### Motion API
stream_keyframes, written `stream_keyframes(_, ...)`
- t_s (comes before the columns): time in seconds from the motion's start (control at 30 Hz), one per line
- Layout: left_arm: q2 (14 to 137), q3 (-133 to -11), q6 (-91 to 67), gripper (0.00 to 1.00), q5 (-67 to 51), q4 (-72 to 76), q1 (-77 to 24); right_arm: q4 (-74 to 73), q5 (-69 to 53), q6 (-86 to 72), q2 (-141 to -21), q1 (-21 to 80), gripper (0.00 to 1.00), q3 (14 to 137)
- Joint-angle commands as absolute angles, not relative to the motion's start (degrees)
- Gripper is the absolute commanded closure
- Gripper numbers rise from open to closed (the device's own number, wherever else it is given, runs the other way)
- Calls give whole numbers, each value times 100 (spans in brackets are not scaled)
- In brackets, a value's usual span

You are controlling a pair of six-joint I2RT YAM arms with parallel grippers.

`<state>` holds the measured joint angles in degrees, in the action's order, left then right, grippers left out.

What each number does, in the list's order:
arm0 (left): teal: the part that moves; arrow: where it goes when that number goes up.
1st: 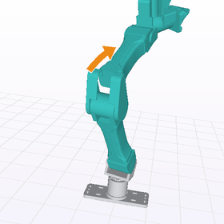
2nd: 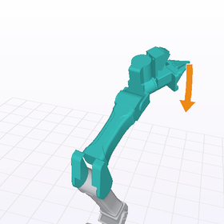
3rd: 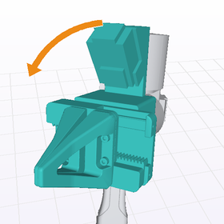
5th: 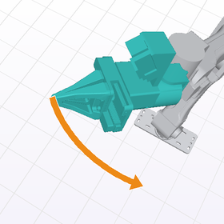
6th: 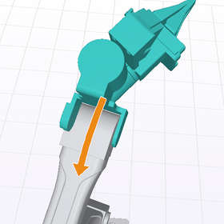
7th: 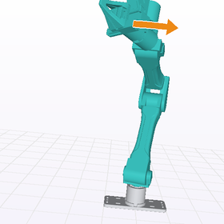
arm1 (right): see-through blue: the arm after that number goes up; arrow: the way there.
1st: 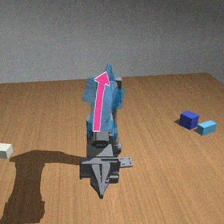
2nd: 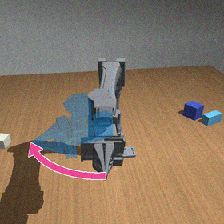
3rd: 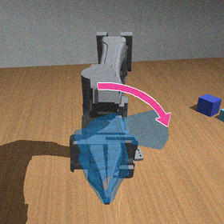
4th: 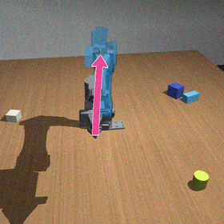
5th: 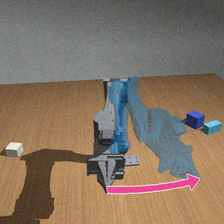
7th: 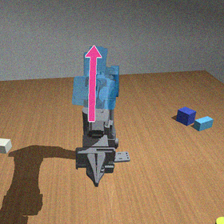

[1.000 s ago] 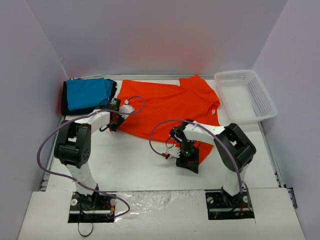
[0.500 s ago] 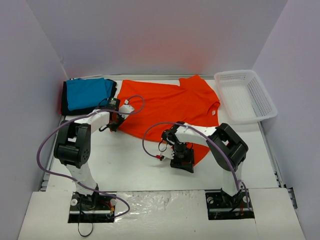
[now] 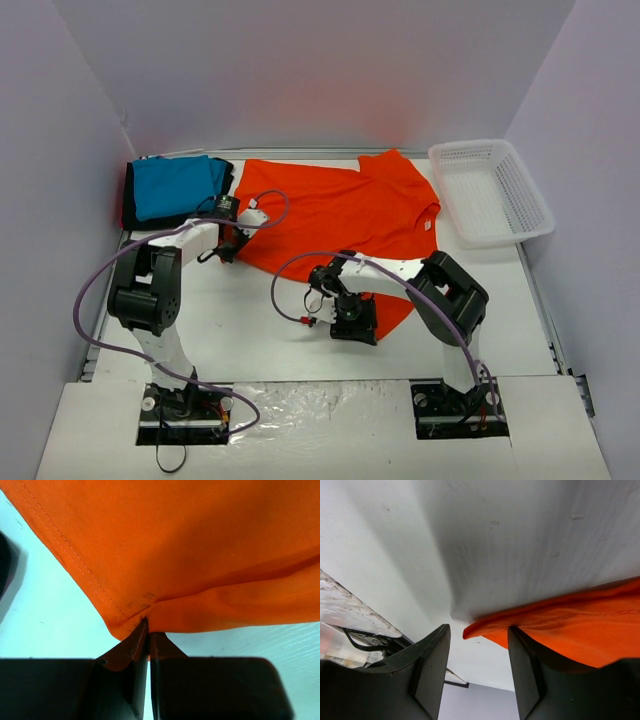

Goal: Fold and stack the t-shirts
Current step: Flatten out the tshirt

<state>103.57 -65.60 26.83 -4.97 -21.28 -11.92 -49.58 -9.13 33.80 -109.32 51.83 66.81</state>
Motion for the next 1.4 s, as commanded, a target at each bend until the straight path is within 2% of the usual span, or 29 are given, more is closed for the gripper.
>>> stream_keyframes(0.0, 10345, -6486, 2663, 98, -633, -2188, -1160, -4677, -914, 3305, -11311, 5247, 54, 6347)
stream_keyframes(0.27, 10494, -6486, 2672, 98, -650, -2136, -1160, -4343, -871, 3287, -11329, 5247, 53, 5986)
stream_keyframes(0.4, 10477, -6504, 2654, 97, -686, -2118, -1160, -4105, -598, 3155, -11504, 5247, 59, 5854)
stream_keyframes(0.43, 10450, -6495, 2646, 98, -694, -2101, -1143, -4096, -580, 3138, -11522, 5256, 62, 5897)
stream_keyframes(0.47, 10424, -6478, 2646, 98, -747, -2092, -1125, -4035, -528, 3103, -11531, 5265, 70, 5915)
stream_keyframes(0.7, 10380, -6460, 2637, 98, -835, -2030, -1020, -4034, -519, 3006, -11795, 5379, 100, 6099)
stream_keyframes(0.93, 10327, -6442, 2654, 98, -940, -2048, -984, -4078, -571, 2944, -11865, 5370, 100, 6205)
stream_keyframes(1.1, 10055, -6355, 2724, 98, -1011, -2136, -976, -4429, -694, 3006, -11322, 5239, 100, 6293)
stream_keyframes(1.37, 8862, -5934, 3163, 98, -1397, -2820, -1002, -5106, -967, 3260, -10144, 3675, 100, 6267)
